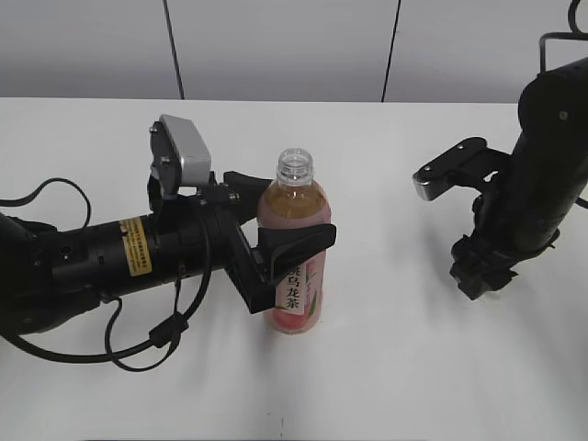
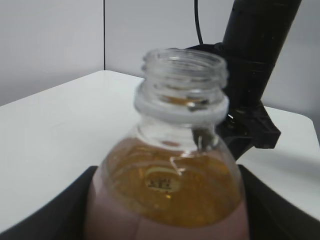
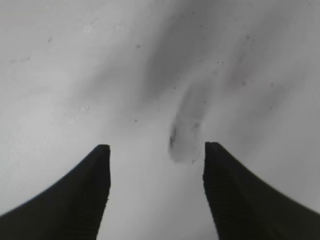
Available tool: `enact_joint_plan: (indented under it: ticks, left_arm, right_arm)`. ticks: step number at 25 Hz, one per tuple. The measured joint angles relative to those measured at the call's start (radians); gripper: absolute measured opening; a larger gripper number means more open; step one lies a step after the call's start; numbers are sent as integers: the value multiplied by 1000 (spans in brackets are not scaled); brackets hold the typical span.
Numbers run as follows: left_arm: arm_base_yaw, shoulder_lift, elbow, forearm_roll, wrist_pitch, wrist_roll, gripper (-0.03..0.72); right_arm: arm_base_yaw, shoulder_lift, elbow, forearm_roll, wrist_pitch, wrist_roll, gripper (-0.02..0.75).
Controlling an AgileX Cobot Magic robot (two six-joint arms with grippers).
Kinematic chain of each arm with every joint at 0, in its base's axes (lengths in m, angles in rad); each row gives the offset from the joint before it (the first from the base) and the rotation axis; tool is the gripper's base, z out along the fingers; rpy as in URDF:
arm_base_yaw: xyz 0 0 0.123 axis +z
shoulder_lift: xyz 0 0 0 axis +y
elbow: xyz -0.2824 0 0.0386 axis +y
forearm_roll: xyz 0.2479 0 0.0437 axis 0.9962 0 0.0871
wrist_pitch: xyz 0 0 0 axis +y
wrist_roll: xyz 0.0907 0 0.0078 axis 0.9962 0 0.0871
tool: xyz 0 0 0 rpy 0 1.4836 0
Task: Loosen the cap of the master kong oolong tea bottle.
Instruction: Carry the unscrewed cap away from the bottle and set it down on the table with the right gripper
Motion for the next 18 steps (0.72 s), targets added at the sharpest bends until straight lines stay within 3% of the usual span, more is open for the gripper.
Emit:
enact_joint_plan:
  ticks: [3, 8, 18]
  left_arm:
    - [0, 0, 0, 0, 0, 0, 464]
    - [0, 0, 0, 0, 0, 0, 464]
    - [0, 0, 0, 0, 0, 0, 464]
  right_arm:
    - [0, 0, 0, 0, -5, 24, 517]
    - [0, -12, -1, 0, 32, 102, 534]
    - [0, -296, -19, 0, 352, 206, 535]
